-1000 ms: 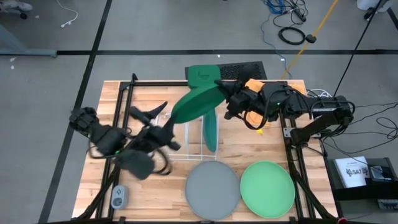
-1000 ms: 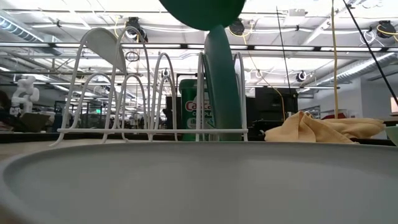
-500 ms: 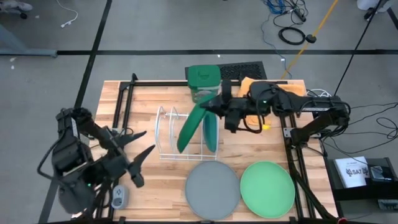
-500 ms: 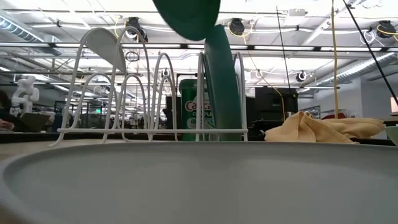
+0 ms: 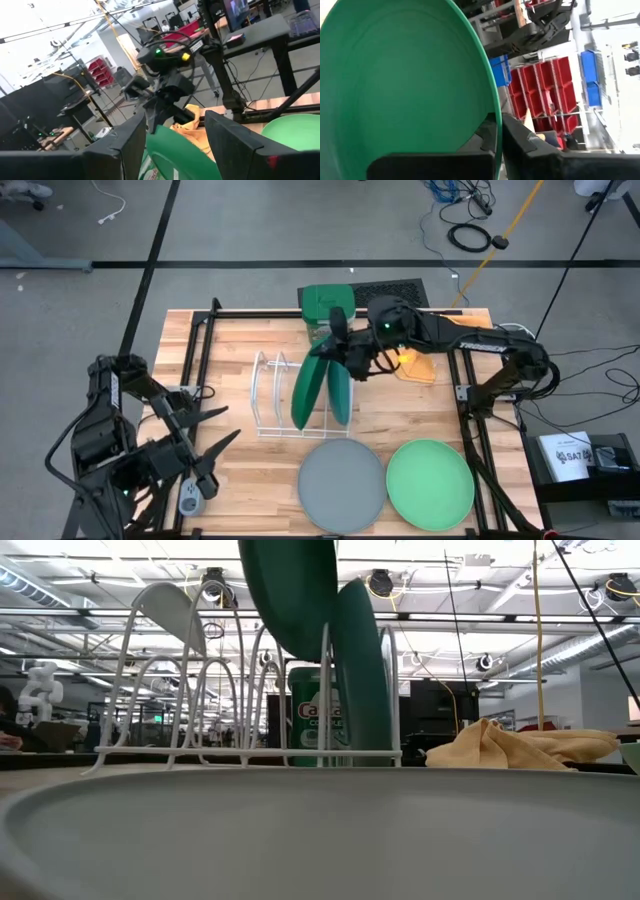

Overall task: Sort dishes
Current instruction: Put the dark green plate into the dish rack

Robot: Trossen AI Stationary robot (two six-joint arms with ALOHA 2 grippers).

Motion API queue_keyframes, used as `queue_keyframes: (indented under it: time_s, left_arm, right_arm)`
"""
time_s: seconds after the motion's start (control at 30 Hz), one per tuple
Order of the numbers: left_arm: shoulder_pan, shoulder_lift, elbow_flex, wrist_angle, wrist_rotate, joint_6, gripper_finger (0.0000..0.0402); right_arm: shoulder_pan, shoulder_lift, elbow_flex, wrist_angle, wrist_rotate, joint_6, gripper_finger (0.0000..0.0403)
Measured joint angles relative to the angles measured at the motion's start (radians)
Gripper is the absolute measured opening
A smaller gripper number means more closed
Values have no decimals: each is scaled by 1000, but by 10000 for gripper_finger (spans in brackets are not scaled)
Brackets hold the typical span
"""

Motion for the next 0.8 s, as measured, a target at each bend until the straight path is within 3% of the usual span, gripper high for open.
queue_keyframes:
  time_s: [0.27,0.4,0.57,0.8]
  left_arm:
    - [-15,1,-11,1,0,-1,203]
    - [-14,1,-11,1,0,-8,203]
    - [-14,1,-11,-3,0,-25,203]
    - [-14,1,-11,-7,0,-25,203]
  right_arm:
    - [-64,57,0,-36,-107,18,3]
    - [-67,101,0,-39,-107,56,6]
    - [-65,139,0,15,-58,68,32]
    - [-58,146,0,42,60,92,107]
